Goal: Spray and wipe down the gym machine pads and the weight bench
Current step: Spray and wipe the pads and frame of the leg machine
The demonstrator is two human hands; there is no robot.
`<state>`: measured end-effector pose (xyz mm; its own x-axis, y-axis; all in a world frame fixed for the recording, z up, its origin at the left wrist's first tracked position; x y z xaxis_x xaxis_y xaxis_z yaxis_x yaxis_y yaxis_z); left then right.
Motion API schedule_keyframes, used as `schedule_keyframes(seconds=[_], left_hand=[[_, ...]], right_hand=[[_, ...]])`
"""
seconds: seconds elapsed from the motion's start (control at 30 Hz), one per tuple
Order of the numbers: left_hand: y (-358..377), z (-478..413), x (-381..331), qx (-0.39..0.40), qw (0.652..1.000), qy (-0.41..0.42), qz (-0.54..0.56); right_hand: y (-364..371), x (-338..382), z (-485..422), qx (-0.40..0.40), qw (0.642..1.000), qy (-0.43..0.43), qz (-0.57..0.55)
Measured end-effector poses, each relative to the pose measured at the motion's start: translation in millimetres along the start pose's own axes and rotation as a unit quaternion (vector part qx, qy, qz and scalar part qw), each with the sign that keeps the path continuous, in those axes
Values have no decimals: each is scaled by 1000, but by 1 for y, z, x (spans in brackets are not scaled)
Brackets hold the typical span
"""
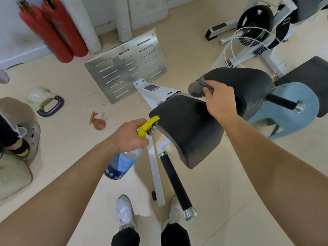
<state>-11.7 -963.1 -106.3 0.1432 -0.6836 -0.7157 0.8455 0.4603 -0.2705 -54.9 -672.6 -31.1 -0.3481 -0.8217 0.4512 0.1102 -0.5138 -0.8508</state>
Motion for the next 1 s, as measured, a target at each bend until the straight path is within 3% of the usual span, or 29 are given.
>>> schedule_keyframes(seconds=[0.23, 0.33, 0.53, 0.63, 0.83, 0.9, 1.0], left_hand=[[-10, -16, 1, 39, 996, -14, -77], [-23, -16, 3, 39, 998, 3, -58], [-49, -15, 7, 41, 999, 19, -26], [-55, -26, 2, 44, 998, 20, -39], [-64, -53, 3, 29, 998, 2, -49], [-68, -57, 4, 26, 998, -6, -48], [-81, -60, 8, 14, 999, -22, -40]], right_hand=[[20, 9, -6, 108, 992, -30, 57], [67, 27, 15, 207, 960, -58, 180], [118, 69, 54, 303, 909, -152, 241], [130, 58, 12, 330, 895, -118, 276], [143, 41, -85, 309, 898, -19, 313], [164, 51, -74, 335, 880, -52, 331], [175, 77, -17, 374, 842, -166, 351]])
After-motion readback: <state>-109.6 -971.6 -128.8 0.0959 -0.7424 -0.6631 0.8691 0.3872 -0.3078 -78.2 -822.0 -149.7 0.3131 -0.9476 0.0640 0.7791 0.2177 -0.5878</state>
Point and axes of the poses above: each hand's wrist, its own z-axis away from the middle knuckle, its own y-axis out of the palm, x = y × z, the point moved 9 cm from there along -z, towards the middle knuckle, and after that the axes turned 14 degrees about x, right-handed, at the moved point
